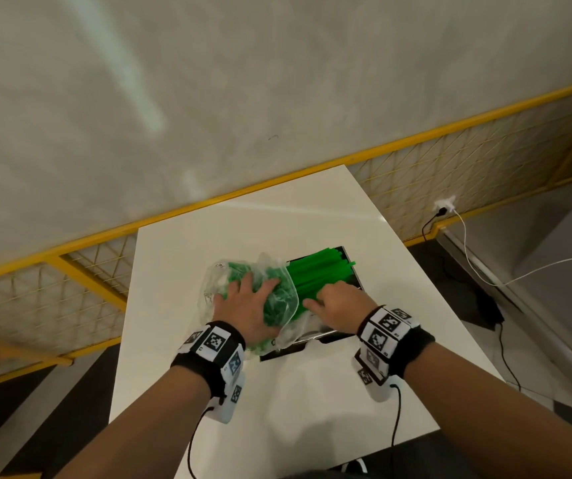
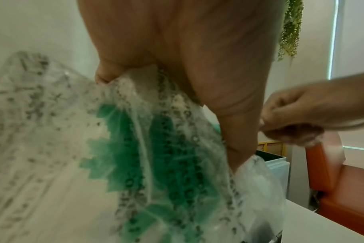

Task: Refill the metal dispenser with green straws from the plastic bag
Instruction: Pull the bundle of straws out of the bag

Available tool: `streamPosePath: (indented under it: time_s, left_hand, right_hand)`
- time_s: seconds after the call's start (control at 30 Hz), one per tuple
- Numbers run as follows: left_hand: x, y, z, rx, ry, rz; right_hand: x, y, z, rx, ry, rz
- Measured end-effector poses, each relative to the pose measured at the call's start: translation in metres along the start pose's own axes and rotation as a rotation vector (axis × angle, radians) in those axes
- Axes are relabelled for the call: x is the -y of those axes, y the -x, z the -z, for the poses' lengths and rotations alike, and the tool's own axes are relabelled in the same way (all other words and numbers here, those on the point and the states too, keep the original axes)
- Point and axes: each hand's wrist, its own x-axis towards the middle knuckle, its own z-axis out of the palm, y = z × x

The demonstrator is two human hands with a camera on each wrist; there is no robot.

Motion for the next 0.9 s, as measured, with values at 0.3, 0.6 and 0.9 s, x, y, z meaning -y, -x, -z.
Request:
streamPosePath:
  time_s: [0.3, 0.6, 0.9]
  left_hand:
    - [0.011, -0.006, 0.011, -0.001, -0.055, -0.068]
    - [0.085, 0.034, 0.008, -0.476, 0.672, 0.145]
    - [0.089, 0.030, -0.054, -0.147, 1.425, 0.227]
  right_hand:
    - [-0.006, -0.023, -0.015, 0.063, 0.218, 0.038]
    - [0.000, -0.038, -0.038, 0.097, 0.106, -0.031]
    - [0.006, -0.056, -0.042, 0.168, -0.092, 0.005]
